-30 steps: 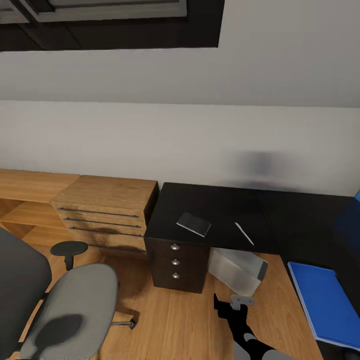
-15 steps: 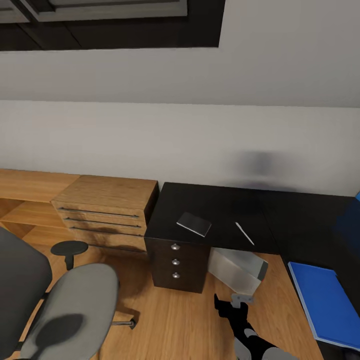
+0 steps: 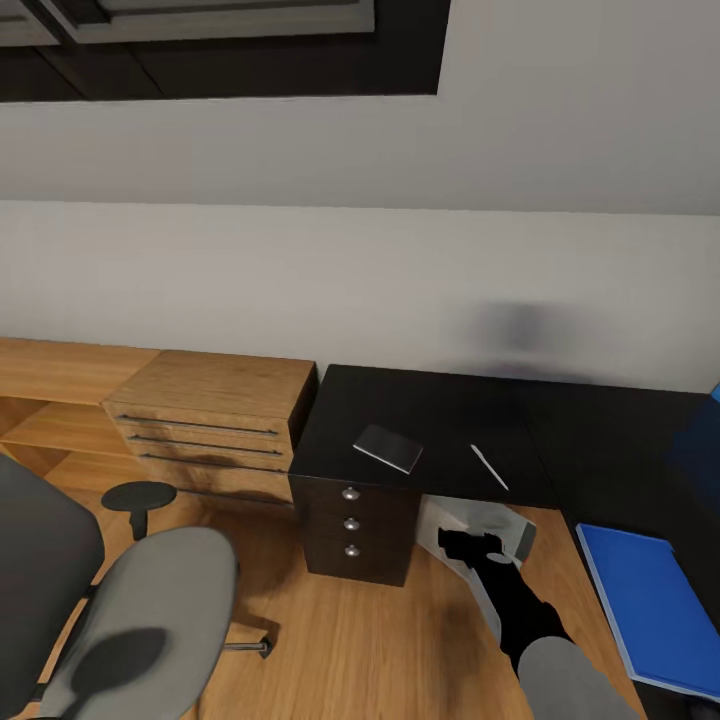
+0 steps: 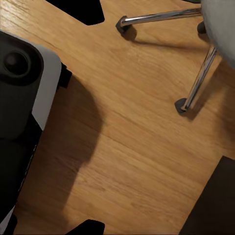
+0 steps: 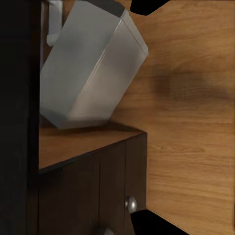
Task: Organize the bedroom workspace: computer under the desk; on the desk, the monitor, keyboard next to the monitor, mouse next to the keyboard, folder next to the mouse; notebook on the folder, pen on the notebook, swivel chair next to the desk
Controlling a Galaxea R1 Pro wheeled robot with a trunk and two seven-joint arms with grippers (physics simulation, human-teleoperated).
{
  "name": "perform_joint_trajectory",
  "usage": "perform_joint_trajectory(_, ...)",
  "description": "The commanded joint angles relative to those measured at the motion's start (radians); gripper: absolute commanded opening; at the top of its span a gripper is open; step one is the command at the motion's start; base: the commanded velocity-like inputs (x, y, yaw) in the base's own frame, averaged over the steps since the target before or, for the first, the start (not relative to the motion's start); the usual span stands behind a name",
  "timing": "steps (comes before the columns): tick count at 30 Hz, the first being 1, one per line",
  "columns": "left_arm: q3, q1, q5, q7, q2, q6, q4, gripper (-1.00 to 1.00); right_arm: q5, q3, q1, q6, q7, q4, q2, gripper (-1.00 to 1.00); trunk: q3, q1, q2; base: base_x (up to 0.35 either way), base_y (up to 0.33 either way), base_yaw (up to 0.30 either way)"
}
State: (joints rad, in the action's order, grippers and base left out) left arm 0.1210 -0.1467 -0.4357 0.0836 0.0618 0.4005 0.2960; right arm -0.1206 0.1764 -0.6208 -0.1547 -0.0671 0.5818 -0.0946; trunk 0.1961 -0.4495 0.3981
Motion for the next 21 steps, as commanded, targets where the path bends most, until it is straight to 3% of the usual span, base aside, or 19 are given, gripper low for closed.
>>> perform_joint_trajectory(1,0.008,-0.001,-0.002,0.026,0.000,-0.022,0.025,1.00,-0.011,-0.002,-0.001,-0.012,0.001,0.008,-0.003,1.00,0.002,-0.001,0.002,0.000,0.000,0.000)
perform_joint_trajectory(3,0.009,-0.001,-0.002,0.058,0.002,-0.078,0.070,1.00,-0.011,-0.018,-0.001,-0.019,0.001,0.017,-0.005,1.00,0.002,-0.001,0.002,0.000,0.000,0.000)
perform_joint_trajectory(6,0.009,-0.001,-0.002,0.105,0.013,-0.226,0.173,1.00,-0.011,-0.054,-0.002,-0.024,0.001,0.026,-0.006,1.00,0.002,-0.001,0.002,0.000,0.000,0.000)
perform_joint_trajectory(10,0.010,-0.001,-0.001,0.120,0.020,-0.321,0.264,1.00,-0.010,-0.072,-0.002,-0.024,0.002,0.031,-0.007,1.00,0.002,-0.001,0.002,0.000,0.000,0.000)
perform_joint_trajectory(15,0.010,-0.001,0.000,0.124,0.018,-0.332,0.294,1.00,-0.007,-0.071,-0.002,-0.007,0.001,0.031,-0.007,1.00,0.002,-0.001,0.002,0.000,0.000,0.000)
perform_joint_trajectory(21,0.008,0.000,-0.003,0.123,-0.018,-0.262,0.281,1.00,-0.001,-0.068,-0.001,0.096,-0.003,0.029,-0.008,1.00,0.002,-0.001,0.002,0.000,0.000,0.000)
